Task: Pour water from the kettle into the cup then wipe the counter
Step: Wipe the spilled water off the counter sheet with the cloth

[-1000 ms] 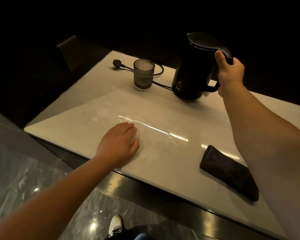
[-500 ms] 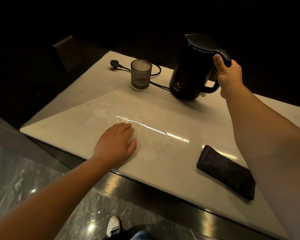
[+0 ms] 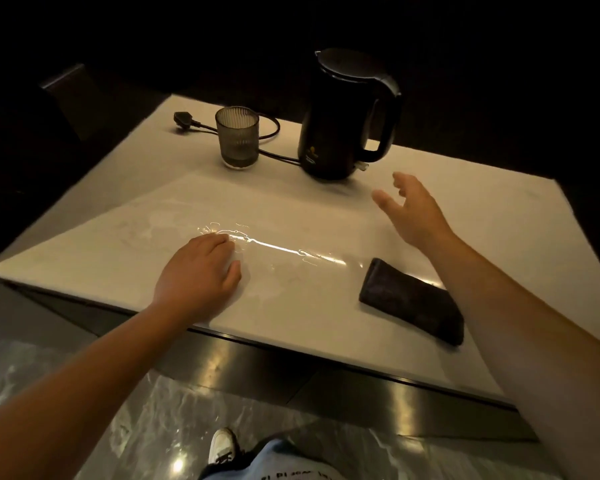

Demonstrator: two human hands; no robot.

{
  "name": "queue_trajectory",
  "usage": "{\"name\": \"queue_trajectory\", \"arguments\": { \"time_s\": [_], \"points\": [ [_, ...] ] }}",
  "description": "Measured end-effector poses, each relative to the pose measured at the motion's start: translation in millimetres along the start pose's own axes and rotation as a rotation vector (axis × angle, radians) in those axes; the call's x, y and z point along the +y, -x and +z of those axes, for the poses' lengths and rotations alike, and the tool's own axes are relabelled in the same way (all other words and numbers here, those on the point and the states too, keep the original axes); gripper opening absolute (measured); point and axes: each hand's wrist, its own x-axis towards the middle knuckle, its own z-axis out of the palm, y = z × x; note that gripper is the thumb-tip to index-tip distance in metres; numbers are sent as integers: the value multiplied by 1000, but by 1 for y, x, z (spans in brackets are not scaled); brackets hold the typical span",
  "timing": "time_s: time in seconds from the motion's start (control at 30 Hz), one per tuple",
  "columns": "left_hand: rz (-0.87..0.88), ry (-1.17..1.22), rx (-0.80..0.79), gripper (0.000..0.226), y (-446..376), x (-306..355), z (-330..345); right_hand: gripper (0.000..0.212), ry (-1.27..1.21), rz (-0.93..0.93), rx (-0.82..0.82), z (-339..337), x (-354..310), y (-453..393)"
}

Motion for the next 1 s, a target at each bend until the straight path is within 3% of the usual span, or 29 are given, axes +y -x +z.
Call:
{"name": "queue_trajectory", "arguments": {
  "time_s": [0.2,0.37,0.47,0.87,1.0],
  "points": [
    [-10,11,-6,44,0,0,1,58,289,-152,-201,-2,38,93],
    [-49,-7,-53,45,-1,-3,5,82,542,-216,-250,4,51,125],
    [-67,-3,-54,44,-1,-2,5,86,664,-253,-237,7,53,130],
    [-98,20,-65,31,0,0,3,61,716,-308,-148,11,48,136],
    [-100,20,-98,37,1,0,-2,55,635,-316,-168,13,41,145]
  ]
}}
